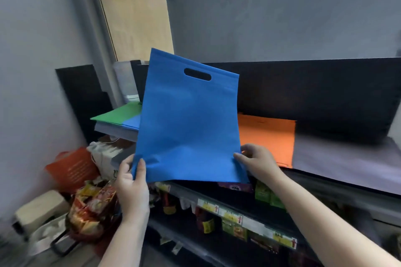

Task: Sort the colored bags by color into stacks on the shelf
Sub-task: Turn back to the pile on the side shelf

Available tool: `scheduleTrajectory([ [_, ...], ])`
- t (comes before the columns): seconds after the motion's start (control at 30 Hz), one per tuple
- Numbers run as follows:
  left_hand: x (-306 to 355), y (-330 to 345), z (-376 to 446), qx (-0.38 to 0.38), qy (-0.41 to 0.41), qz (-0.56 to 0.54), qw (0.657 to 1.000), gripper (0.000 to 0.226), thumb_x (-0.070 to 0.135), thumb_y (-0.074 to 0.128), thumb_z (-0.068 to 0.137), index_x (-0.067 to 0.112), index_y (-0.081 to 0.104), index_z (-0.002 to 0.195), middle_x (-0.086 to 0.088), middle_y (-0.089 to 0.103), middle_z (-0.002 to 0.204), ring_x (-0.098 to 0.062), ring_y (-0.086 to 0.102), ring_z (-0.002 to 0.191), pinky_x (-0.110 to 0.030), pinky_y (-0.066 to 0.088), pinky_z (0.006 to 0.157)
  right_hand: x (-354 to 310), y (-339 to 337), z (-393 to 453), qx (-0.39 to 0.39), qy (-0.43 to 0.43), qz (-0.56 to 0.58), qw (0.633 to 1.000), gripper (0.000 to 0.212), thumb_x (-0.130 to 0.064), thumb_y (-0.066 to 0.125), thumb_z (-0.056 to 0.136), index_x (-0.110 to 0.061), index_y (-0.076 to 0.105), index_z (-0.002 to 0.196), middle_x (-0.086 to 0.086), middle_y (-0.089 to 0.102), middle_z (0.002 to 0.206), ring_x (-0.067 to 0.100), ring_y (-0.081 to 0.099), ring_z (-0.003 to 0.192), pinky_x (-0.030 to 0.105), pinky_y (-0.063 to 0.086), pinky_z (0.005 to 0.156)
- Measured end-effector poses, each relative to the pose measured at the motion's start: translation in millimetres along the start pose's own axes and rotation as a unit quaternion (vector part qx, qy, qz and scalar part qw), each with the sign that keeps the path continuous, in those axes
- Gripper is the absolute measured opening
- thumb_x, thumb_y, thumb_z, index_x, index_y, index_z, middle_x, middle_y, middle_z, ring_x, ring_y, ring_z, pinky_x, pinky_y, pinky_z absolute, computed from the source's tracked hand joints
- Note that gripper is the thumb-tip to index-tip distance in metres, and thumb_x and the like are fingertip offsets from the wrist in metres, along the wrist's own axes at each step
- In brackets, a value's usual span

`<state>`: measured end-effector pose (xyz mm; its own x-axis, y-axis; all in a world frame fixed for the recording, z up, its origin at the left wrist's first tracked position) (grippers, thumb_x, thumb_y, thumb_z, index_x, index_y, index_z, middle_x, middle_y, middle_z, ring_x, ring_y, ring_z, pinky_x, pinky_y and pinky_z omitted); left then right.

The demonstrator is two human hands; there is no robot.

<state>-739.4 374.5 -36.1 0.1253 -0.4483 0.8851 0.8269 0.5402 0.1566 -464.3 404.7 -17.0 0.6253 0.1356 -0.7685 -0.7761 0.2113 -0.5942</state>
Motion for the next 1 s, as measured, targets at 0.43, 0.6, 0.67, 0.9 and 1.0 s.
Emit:
scheduleTrajectory([
  [0.43, -77, -108, 172, -0.045, 0.045, 0.107, 0.992, 0.021, 0.02, 0.057, 0.093, 0.041, 0.056, 0.089, 0.015, 0.067, 0.091, 0.005, 0.063, 0.084, -0.009, 0.046, 0.061, -76, 173, 75, 0.073, -0.055, 0.07, 0.993, 0.007, -0.008, 0.069, 0.083, -0.012, 0.065, 0.079, -0.007, 0.063, 0.071, 0.007, 0.056, 0.066, 0.014, 0.038, 0.056],
  [0.6, -104, -107, 233, -0.062, 0.047, 0.137, 0.988, 0.01, 0.02, 0.062, 0.09, 0.03, 0.058, 0.089, 0.018, 0.066, 0.083, 0.006, 0.065, 0.074, -0.007, 0.048, 0.057, -93, 205, 121, 0.089, -0.055, 0.072, 0.992, 0.009, -0.006, 0.069, 0.083, -0.011, 0.065, 0.077, -0.002, 0.064, 0.069, 0.016, 0.057, 0.064, 0.032, 0.047, 0.061],
  [0.67, -115, -103, 257, -0.064, 0.055, 0.145, 0.986, 0.006, 0.021, 0.064, 0.089, 0.025, 0.06, 0.092, 0.017, 0.067, 0.081, 0.005, 0.064, 0.072, -0.007, 0.048, 0.055, -95, 214, 144, 0.108, -0.062, 0.074, 0.989, 0.01, -0.005, 0.07, 0.081, -0.011, 0.065, 0.075, -0.003, 0.064, 0.068, 0.013, 0.056, 0.064, 0.026, 0.043, 0.059],
  [0.9, -150, -74, 337, -0.092, 0.081, 0.158, 0.98, 0.008, 0.022, 0.065, 0.086, 0.026, 0.059, 0.083, 0.009, 0.068, 0.075, -0.005, 0.054, 0.039, -0.014, 0.04, 0.038, -95, 248, 226, 0.158, -0.064, 0.105, 0.98, 0.01, -0.003, 0.071, 0.08, -0.009, 0.065, 0.074, 0.0, 0.063, 0.065, 0.012, 0.053, 0.06, 0.022, 0.041, 0.06],
  [1.0, -166, -51, 377, -0.118, 0.083, 0.168, 0.975, 0.009, 0.019, 0.065, 0.086, 0.023, 0.06, 0.08, 0.01, 0.068, 0.074, -0.004, 0.064, 0.058, -0.016, 0.046, 0.044, -94, 259, 259, 0.187, -0.064, 0.096, 0.976, 0.014, -0.002, 0.071, 0.079, -0.012, 0.064, 0.072, -0.004, 0.06, 0.061, 0.006, 0.051, 0.057, 0.011, 0.036, 0.055],
])
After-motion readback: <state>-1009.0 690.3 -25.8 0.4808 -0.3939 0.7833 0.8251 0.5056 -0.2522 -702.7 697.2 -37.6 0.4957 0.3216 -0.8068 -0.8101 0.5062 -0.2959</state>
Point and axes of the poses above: each hand's wrist, its own z-axis towards the middle knuckle, its own y-axis out of the palm, x = y × z, the point moved 2 cm from there along z, towards the middle knuckle
